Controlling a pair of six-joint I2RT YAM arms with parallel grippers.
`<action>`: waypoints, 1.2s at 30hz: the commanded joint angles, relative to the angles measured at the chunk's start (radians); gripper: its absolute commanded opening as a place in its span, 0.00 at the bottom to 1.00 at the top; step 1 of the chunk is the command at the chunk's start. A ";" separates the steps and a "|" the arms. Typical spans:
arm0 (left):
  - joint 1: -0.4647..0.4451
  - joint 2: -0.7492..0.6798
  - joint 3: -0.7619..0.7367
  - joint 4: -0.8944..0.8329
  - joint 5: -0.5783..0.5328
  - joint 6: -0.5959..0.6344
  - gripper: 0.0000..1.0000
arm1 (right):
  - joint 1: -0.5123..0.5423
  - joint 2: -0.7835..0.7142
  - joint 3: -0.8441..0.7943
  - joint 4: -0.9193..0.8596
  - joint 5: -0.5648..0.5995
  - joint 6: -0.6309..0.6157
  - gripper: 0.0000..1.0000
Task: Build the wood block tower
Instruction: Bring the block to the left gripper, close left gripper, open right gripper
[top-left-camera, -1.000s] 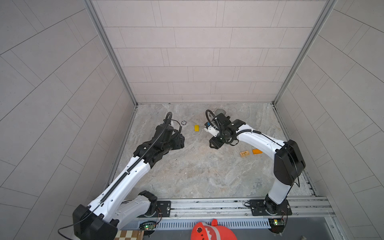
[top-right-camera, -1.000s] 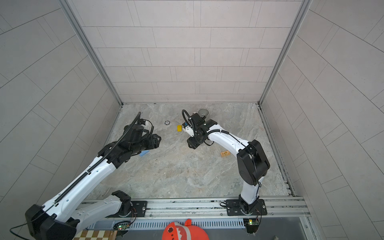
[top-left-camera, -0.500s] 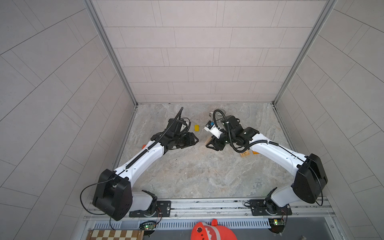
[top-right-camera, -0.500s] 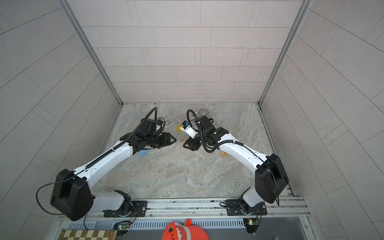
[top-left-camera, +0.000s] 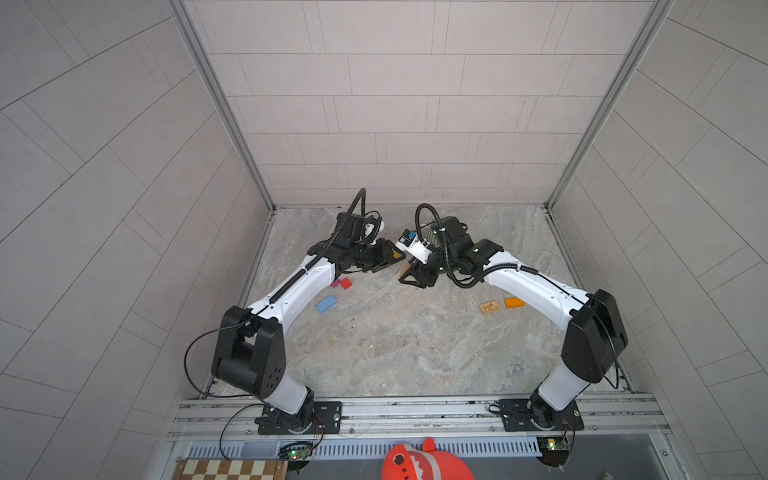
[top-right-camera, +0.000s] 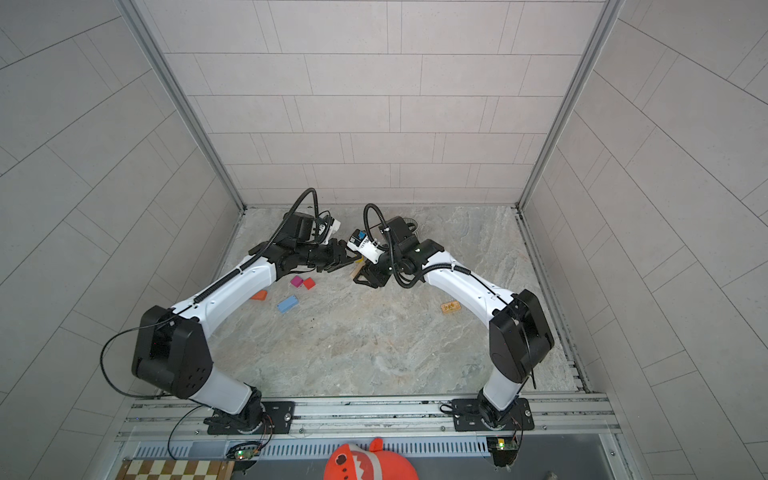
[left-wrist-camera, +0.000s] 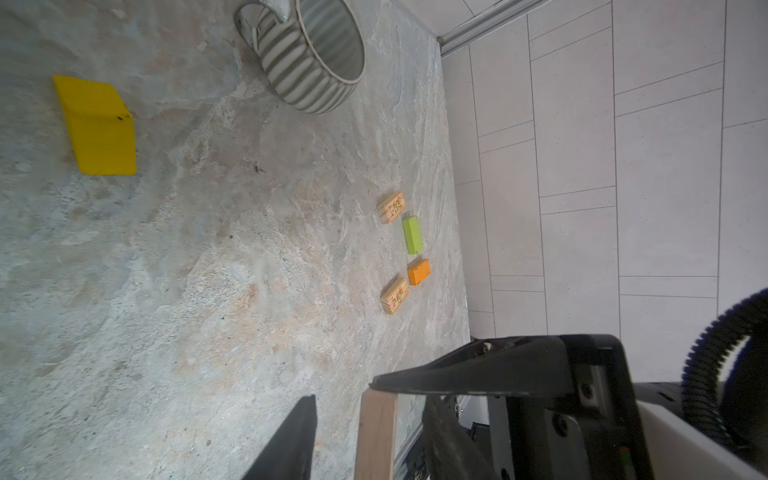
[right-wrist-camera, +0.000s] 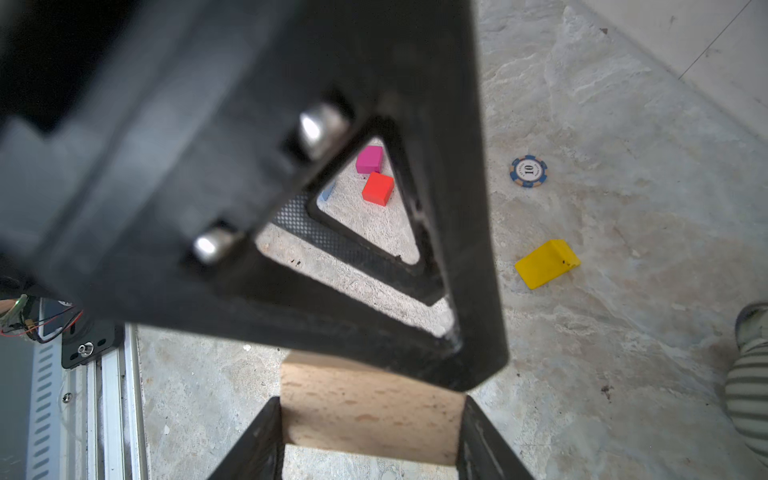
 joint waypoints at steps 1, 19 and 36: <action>0.001 0.018 0.041 -0.005 0.051 0.025 0.48 | -0.017 0.010 0.026 -0.011 -0.050 -0.031 0.56; 0.002 0.074 0.053 -0.016 0.115 0.057 0.33 | -0.063 0.080 0.099 -0.031 -0.069 -0.066 0.56; 0.000 0.068 0.057 -0.028 0.077 0.059 0.02 | -0.071 0.080 0.089 -0.019 -0.088 -0.058 0.81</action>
